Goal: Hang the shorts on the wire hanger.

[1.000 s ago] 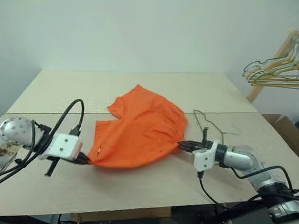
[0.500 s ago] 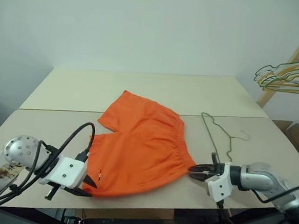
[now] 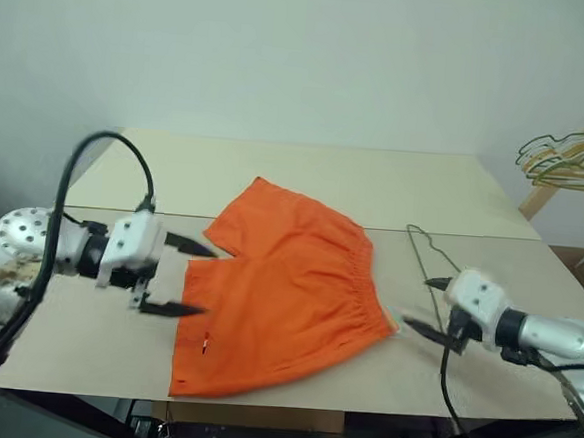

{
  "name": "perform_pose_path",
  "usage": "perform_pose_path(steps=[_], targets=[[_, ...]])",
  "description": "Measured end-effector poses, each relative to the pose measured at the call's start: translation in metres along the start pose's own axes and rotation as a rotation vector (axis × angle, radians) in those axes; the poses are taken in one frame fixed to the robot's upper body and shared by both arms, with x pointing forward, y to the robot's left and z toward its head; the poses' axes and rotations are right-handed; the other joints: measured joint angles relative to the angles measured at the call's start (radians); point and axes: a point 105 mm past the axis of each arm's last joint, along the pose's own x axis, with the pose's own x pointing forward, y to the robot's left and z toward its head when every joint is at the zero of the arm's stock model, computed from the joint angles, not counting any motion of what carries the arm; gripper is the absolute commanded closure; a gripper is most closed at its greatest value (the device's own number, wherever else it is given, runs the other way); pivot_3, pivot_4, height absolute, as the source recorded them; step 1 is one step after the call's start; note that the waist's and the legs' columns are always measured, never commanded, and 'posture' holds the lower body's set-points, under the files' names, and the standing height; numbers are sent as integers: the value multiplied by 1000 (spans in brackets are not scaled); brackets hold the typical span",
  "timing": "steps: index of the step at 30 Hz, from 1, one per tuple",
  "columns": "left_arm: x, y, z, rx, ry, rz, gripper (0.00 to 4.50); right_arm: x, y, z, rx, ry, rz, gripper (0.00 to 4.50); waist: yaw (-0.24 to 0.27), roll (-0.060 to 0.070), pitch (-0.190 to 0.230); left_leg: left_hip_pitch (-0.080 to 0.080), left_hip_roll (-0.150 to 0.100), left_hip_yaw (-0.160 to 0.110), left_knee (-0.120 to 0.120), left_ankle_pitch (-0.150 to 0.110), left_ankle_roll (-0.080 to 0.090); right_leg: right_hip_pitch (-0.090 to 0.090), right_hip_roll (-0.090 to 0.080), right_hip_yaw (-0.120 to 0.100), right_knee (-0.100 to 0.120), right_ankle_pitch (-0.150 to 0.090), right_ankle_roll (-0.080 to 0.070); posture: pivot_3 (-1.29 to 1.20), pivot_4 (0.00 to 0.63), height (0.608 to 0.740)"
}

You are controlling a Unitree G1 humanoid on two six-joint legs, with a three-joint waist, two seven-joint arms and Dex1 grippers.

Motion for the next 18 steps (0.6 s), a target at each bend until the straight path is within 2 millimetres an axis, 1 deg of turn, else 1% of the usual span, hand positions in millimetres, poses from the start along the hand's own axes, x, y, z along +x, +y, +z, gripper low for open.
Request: perform_pose_path(steps=[1, 3, 5, 8, 11, 14, 18], targets=[[3, 0, 4, -17, -23, -6, 9, 4, -3, -2, 69, 27, -26, 0, -4, 0, 0, -1, 0, 0, 0, 0, 0, -2, 0, 1, 0, 0, 0, -169, 0, 740], [8, -2, 9, -24, -43, -16, 9, 9, -10, -4, 147, 76, -79, 0, -5, 0, 0, -3, -1, 1, 0, 0, -1, -5, 0, 3, 1, 0, 0, -169, 0, 740], [13, -3, 12, -41, -66, -16, 9, 14, -27, -12, 257, 171, -183, 0, -5, 0, 0, -3, -1, 2, 0, 1, -1, -5, 1, 3, 1, 0, 0, -169, 0, 740], [16, -5, 14, -58, -81, -21, 9, 17, -39, -30, 356, 282, -295, 0, -3, 0, 0, -4, -2, 2, 0, 1, -1, -6, 1, 3, 1, 0, 0, -167, 0, 740], [16, -4, 14, -68, -80, -15, 9, 19, -41, -45, 409, 361, -357, 0, -2, 0, 0, -7, -2, 2, 0, 1, -2, -8, 1, 3, 0, 0, 0, -161, 0, 740], [16, -5, 13, -71, -81, -14, 9, 22, -45, -56, 460, 417, -423, 0, -5, 0, 0, -7, -2, 2, 0, 1, -1, -8, 1, 4, 0, 0, 0, -157, 0, 740], [15, -7, 12, -73, -81, -11, 9, 19, -54, -62, 563, 416, -493, 0, -5, 0, 0, -6, -2, 2, 0, 1, -2, -8, 2, 4, 0, 0, 0, -149, 0, 740]])
